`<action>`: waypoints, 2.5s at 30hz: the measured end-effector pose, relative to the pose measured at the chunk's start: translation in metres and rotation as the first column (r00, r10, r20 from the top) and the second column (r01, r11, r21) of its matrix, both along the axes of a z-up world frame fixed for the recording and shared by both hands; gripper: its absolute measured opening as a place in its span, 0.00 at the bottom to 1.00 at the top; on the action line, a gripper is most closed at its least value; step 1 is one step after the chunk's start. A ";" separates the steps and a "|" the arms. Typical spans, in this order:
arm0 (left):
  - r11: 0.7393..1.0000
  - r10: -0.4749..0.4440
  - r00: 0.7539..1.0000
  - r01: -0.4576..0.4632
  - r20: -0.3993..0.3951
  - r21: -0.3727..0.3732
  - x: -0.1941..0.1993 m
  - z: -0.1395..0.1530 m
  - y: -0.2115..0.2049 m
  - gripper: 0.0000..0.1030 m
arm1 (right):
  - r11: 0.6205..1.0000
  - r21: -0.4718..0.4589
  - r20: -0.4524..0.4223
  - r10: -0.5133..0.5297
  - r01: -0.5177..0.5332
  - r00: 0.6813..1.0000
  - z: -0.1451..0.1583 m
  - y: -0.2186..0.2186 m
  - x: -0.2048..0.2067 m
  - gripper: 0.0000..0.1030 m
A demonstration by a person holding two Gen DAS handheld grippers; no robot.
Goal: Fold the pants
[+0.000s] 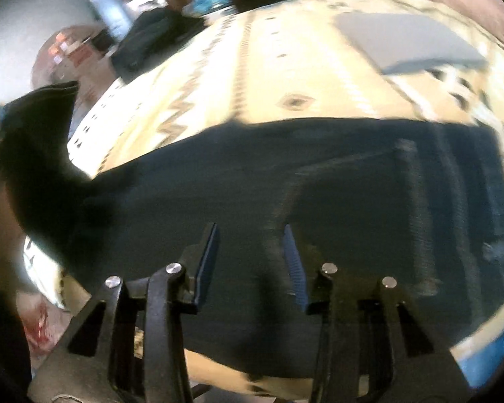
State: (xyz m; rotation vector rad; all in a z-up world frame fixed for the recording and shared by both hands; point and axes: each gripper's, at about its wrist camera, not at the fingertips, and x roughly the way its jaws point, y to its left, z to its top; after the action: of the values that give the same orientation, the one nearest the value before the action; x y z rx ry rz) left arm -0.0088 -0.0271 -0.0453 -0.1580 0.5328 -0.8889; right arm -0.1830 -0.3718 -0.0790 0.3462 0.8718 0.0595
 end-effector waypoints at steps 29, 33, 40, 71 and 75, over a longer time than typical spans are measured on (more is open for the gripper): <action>0.968 0.198 0.951 -0.152 -0.237 0.199 -0.038 -0.077 0.088 0.57 | 0.894 -0.016 -0.020 0.447 -0.448 0.894 -0.013 0.077 0.038 0.23; 0.956 0.267 0.930 -0.224 -0.251 0.188 -0.014 -0.077 0.116 0.57 | 0.902 -0.080 0.064 0.430 -0.425 0.900 0.000 0.083 0.094 0.24; 0.932 0.360 0.889 -0.327 -0.284 0.158 0.027 -0.080 0.181 0.57 | 0.917 -0.164 -0.046 0.361 -0.363 0.932 -0.010 0.076 0.124 0.19; 0.995 -0.031 0.838 0.076 -0.545 0.060 0.171 -0.148 0.115 0.30 | 0.570 -0.694 -0.010 0.603 -0.440 0.798 -0.050 0.296 0.014 0.53; 0.996 -0.032 0.849 0.070 -0.527 0.052 0.170 -0.147 0.117 0.21 | 0.569 -0.673 -0.046 0.605 -0.472 0.795 -0.049 0.305 0.017 0.21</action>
State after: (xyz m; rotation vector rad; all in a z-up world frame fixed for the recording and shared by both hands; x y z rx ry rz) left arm 0.1613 0.0897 -0.1922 -0.3309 1.0868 -0.8761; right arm -0.1663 -0.0668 -0.1277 -0.6170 0.7225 0.3492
